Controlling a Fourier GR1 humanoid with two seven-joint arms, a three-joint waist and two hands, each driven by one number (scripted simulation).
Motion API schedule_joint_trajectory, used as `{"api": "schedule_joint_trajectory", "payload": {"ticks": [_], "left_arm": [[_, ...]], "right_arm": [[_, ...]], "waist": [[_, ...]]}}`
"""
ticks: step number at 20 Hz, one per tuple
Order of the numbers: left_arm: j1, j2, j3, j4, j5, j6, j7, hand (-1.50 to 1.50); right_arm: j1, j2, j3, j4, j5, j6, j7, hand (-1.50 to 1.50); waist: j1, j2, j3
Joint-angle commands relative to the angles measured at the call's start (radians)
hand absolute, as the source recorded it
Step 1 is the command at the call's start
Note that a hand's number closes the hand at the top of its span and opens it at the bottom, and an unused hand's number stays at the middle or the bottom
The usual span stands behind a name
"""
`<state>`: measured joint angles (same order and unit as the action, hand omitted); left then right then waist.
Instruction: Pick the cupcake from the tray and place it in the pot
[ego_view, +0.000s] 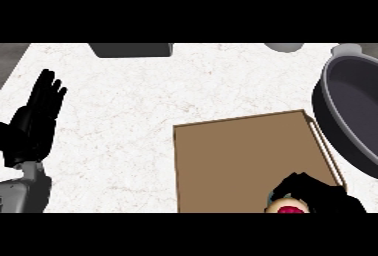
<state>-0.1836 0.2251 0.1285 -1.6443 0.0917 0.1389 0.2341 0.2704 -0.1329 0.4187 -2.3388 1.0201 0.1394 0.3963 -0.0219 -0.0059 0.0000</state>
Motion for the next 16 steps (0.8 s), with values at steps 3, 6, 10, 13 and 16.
{"api": "schedule_joint_trajectory", "payload": {"ticks": [3, 6, 10, 13, 16], "left_arm": [[-0.015, -0.002, -0.005, 0.005, 0.008, -0.018, -0.006, 0.00], [-0.038, -0.008, -0.001, 0.014, -0.007, 0.008, 0.010, 0.00], [-0.003, 0.002, 0.005, -0.024, 0.005, -0.013, 0.010, 0.00], [0.005, -0.018, -0.011, 0.002, -0.016, -0.004, -0.020, 0.00], [0.008, -0.016, -0.012, -0.027, -0.011, -0.005, 0.011, 0.00]], "right_arm": [[-0.076, 0.009, -0.255, -0.153, -0.131, -0.012, 0.032, 1.50], [-0.139, -0.009, -0.351, -0.184, -0.140, 0.042, 0.076, 1.50], [-0.212, -0.011, -0.530, -0.060, -0.274, 0.048, 0.022, 1.50], [-0.283, -0.010, -0.646, 0.016, -0.375, 0.057, 0.005, 1.50], [-0.354, -0.096, -0.827, 0.249, -0.477, 0.031, -0.106, 1.50]], "waist": [[0.009, 0.006, 0.001], [0.007, 0.005, 0.000], [0.018, 0.004, 0.001], [0.016, 0.005, 0.001], [0.023, 0.007, 0.002]]}}
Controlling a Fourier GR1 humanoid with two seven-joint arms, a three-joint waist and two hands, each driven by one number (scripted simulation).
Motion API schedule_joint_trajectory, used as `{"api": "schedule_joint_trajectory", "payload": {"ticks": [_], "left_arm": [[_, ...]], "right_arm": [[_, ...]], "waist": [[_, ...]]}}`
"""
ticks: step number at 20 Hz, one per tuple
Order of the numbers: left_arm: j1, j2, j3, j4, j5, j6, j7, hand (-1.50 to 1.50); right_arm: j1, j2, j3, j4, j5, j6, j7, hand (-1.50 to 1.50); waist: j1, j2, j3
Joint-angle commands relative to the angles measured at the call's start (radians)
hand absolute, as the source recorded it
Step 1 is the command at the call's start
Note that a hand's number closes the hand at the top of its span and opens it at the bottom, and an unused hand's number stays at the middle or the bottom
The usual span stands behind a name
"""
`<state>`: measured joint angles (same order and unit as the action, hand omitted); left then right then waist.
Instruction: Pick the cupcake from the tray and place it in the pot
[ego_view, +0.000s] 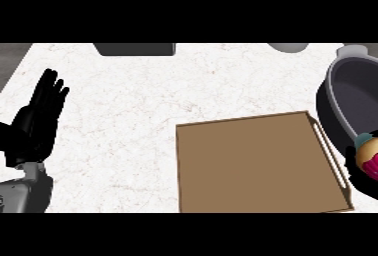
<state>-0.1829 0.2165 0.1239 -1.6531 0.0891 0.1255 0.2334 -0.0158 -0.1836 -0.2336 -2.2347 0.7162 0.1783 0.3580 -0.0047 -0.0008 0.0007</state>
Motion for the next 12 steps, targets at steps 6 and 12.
{"api": "schedule_joint_trajectory", "payload": {"ticks": [6, 12], "left_arm": [[-0.019, -0.012, -0.017, -0.064, -0.017, 0.024, 0.078, 0.00], [-0.060, 0.023, 0.017, 0.033, 0.005, -0.026, 0.023, 0.00]], "right_arm": [[-0.178, -0.088, -0.259, 0.371, -0.297, -0.020, -0.142, 1.50], [-0.169, -0.286, -0.256, 0.572, 0.091, -0.191, -0.295, 1.50]], "waist": [[0.012, 0.001, 0.000], [0.025, 0.012, 0.000]]}}
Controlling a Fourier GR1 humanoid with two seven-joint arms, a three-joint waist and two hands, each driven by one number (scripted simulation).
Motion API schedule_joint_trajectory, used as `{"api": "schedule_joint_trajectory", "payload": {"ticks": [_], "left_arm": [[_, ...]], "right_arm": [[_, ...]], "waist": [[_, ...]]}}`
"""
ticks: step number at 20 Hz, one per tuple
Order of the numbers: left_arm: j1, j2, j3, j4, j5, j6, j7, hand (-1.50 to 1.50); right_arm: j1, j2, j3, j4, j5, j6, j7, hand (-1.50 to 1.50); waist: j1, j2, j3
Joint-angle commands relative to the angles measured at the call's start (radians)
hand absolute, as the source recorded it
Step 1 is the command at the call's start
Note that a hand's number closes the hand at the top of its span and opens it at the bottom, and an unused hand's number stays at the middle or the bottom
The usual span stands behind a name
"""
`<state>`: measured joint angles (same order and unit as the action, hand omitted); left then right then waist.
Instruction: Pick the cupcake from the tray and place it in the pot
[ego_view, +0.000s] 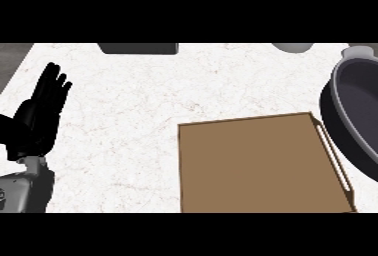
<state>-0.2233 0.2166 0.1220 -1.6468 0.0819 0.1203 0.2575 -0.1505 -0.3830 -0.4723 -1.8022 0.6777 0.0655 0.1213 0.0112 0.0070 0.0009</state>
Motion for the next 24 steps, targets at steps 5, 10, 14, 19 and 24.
{"api": "schedule_joint_trajectory", "payload": {"ticks": [5, 10, 14, 19, 24], "left_arm": [[-0.005, -0.035, -0.033, -0.012, -0.037, 0.029, -0.005, 0.00], [-0.009, -0.030, -0.018, 0.021, -0.036, 0.020, -0.014, 0.00], [0.033, 0.003, 0.016, -0.032, 0.020, -0.030, 0.002, 0.00], [0.012, -0.011, 0.008, 0.004, 0.000, -0.019, -0.022, 0.00], [0.021, -0.036, -0.013, 0.006, -0.017, -0.002, -0.028, 0.00]], "right_arm": [[-0.094, -0.079, -0.001, 0.489, 0.179, -0.255, -0.225, 1.50], [-0.246, -0.120, -0.013, 0.816, 0.135, -0.295, -0.322, 1.50], [-0.315, -0.129, -0.058, 0.968, 0.071, -0.224, -0.288, -1.50], [-0.391, -0.136, -0.055, 1.126, -0.016, -0.101, -0.434, -1.50], [-0.438, -0.123, -0.194, 1.159, -0.218, -0.018, -0.590, -1.50]], "waist": [[0.005, -0.001, 0.001], [0.005, -0.001, 0.001], [0.013, -0.002, 0.001], [0.012, -0.001, 0.001], [0.004, -0.003, 0.002]]}}
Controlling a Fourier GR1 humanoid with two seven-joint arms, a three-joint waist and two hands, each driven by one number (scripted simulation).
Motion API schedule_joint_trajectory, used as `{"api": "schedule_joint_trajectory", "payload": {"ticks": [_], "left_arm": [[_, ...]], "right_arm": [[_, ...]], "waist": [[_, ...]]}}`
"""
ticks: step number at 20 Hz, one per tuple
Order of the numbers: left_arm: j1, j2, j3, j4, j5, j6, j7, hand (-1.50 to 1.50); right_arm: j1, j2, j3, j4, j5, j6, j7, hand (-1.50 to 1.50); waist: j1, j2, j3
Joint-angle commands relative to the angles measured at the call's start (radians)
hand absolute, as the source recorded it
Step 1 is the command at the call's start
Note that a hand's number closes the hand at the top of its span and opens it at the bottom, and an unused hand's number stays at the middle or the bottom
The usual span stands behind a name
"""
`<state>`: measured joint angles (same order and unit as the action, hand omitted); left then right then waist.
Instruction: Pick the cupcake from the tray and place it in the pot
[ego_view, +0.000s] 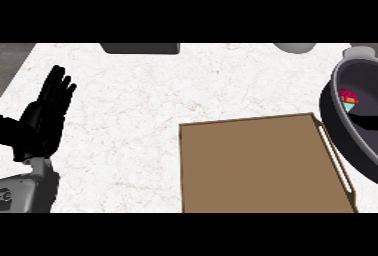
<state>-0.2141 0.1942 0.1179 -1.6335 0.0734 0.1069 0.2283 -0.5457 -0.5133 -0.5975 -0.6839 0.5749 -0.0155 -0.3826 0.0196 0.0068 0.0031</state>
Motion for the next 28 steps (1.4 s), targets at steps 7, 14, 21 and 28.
{"api": "schedule_joint_trajectory", "payload": {"ticks": [7, 14, 21, 28], "left_arm": [[-0.033, -0.015, -0.015, 0.008, -0.035, 0.038, 0.042, 0.00], [0.018, 0.013, 0.023, -0.038, 0.016, -0.014, 0.037, 0.00], [-0.013, -0.017, -0.007, -0.032, -0.010, 0.007, 0.033, 0.00], [0.004, 0.018, 0.037, -0.012, 0.024, -0.036, 0.006, 0.00]], "right_arm": [[-0.071, -0.130, -0.204, 0.172, -0.279, 0.206, -0.121, -1.50], [0.039, -0.336, -0.254, 0.314, -0.342, 0.380, -0.215, -1.50], [0.079, -0.424, -0.242, 0.436, -0.342, 0.456, -0.300, -1.50], [0.129, -0.522, -0.251, 0.464, -0.372, 0.552, -0.328, -1.50]], "waist": [[-0.013, -0.002, -0.001], [-0.007, -0.002, -0.001], [0.004, 0.003, 0.002], [0.001, 0.002, 0.002]]}}
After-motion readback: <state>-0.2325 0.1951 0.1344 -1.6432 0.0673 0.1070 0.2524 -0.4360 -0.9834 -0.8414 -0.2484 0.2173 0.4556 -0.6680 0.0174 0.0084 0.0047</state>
